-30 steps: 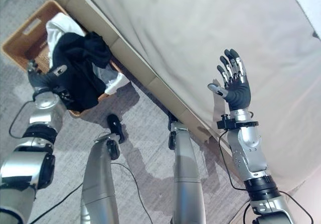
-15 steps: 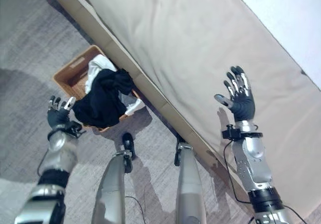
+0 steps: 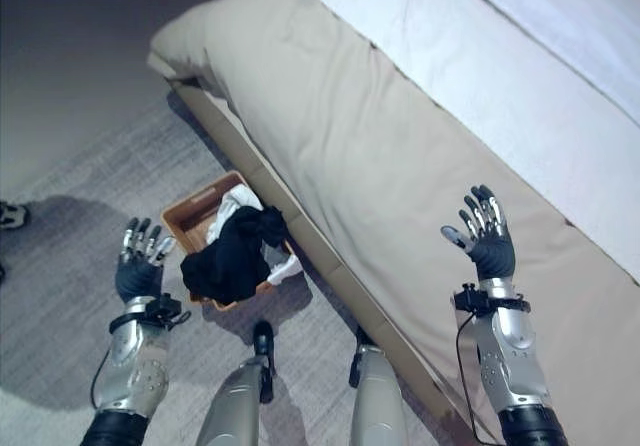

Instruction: Pick up clothes into the bucket

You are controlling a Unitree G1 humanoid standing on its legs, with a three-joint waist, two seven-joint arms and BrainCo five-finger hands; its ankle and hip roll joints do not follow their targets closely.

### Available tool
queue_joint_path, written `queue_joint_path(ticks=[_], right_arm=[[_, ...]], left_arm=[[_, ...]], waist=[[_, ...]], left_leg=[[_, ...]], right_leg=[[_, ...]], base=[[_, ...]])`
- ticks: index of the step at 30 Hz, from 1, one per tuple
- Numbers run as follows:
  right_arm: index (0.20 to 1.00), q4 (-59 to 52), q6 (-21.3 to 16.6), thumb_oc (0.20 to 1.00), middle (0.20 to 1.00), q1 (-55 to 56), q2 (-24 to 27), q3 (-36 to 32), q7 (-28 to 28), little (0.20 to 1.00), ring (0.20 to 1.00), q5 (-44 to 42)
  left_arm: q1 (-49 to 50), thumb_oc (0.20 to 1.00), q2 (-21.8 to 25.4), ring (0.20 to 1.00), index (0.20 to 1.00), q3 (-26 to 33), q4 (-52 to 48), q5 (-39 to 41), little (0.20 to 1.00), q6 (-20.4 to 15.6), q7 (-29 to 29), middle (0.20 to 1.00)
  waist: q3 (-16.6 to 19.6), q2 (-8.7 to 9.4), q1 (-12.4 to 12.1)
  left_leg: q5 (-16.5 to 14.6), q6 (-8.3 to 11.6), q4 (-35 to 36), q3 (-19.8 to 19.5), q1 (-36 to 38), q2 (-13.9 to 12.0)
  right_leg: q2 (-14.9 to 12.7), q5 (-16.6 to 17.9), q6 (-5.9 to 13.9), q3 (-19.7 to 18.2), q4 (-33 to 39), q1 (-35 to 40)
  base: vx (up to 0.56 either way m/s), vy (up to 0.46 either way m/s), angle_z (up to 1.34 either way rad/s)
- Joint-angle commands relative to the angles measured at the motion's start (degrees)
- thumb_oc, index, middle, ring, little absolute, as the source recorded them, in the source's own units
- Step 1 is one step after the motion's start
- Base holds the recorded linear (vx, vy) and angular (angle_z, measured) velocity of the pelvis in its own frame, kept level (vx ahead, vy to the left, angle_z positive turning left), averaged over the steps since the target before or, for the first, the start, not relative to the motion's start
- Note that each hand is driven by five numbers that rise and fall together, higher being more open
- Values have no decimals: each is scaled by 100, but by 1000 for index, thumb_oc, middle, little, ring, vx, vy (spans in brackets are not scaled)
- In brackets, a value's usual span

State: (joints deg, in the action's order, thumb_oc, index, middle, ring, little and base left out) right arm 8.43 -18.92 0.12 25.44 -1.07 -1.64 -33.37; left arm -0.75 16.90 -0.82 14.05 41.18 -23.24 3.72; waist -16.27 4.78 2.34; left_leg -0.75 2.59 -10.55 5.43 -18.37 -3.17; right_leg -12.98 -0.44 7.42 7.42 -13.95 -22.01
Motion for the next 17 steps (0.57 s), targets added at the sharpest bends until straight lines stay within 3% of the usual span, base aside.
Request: queue_joint_path(ticks=[1,5,17], right_arm=[[1000,46,-117,1000,1000,118,83,95,-172,1000,1000,204],[1000,663,-42,1000,1000,268,-293,364,-81,1000,1000,239],[1000,1638,-30,1000,1000,588,-908,838,10,1000,1000,209]], left_arm=[[187,1000,150,1000,1000,-67,-488,-345,1000,-278,-441,1000],[388,1000,297,1000,1000,-508,-316,-968,1000,-266,-530,1000],[896,1000,106,1000,1000,-1319,230,-1409,1000,-69,-764,1000]], waist=[[494,-1,95],[822,-74,122],[1352,-201,307]], left_leg=[[498,103,420,-490,-58,55],[580,140,834,-411,561,18],[584,138,1405,-77,1580,-60]], right_leg=[[-12,846,223,32,680,275],[71,875,262,76,1015,856],[249,833,292,-44,1334,1567]], base=[[74,-16,2],[97,-19,-1],[66,-10,-9]])
